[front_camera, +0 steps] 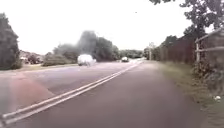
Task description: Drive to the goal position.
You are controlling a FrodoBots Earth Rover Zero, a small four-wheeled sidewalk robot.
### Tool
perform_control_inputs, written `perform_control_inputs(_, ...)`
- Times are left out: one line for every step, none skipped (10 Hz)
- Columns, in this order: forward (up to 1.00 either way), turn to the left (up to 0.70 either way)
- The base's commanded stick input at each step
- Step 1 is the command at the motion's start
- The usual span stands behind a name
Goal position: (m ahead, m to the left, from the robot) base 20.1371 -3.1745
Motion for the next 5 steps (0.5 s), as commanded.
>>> perform_control_inputs(1.00,-0.40)
perform_control_inputs(1.00,-0.40)
perform_control_inputs(1.00,-0.40)
perform_control_inputs(1.00,-0.40)
perform_control_inputs(1.00,-0.40)
